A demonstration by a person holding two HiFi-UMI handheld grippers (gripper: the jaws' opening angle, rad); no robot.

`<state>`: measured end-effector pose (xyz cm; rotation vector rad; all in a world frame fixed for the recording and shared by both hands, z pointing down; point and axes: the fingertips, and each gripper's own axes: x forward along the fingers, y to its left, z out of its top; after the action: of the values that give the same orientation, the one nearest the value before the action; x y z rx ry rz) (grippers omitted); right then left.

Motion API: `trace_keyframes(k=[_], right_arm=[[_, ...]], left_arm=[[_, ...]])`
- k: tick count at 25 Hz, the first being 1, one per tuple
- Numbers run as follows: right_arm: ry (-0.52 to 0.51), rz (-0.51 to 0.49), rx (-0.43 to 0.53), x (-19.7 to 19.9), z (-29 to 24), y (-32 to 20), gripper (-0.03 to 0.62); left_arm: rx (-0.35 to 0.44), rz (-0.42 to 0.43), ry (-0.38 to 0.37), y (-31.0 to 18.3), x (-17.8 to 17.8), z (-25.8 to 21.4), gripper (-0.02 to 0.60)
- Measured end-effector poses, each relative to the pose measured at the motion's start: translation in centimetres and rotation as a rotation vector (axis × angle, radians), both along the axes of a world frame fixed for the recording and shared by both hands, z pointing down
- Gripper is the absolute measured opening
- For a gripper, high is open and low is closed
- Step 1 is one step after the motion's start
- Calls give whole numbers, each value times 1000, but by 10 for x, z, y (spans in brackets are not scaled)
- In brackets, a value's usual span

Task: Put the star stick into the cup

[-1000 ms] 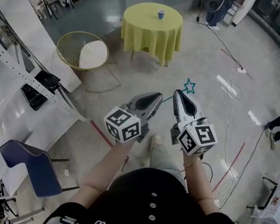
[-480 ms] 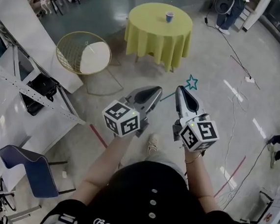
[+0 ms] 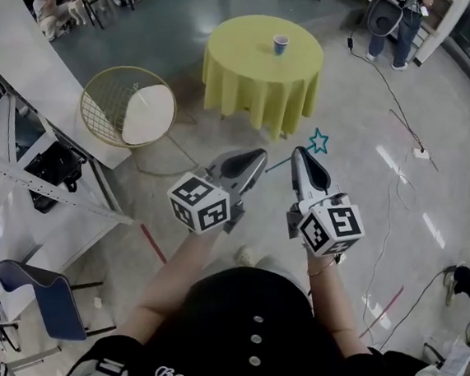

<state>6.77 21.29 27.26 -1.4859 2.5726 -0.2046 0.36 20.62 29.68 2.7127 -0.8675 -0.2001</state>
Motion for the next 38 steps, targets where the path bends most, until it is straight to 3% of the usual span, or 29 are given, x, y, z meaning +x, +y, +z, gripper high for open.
trace_keyframes(k=[22, 38], right_arm=[[-39, 34, -11, 31, 8, -104, 9], [-36, 105, 28, 30, -18, -246, 9]], left_arm=[[-15, 36, -10, -113, 36, 4, 12], [-1, 109, 21, -253, 43, -22, 12]])
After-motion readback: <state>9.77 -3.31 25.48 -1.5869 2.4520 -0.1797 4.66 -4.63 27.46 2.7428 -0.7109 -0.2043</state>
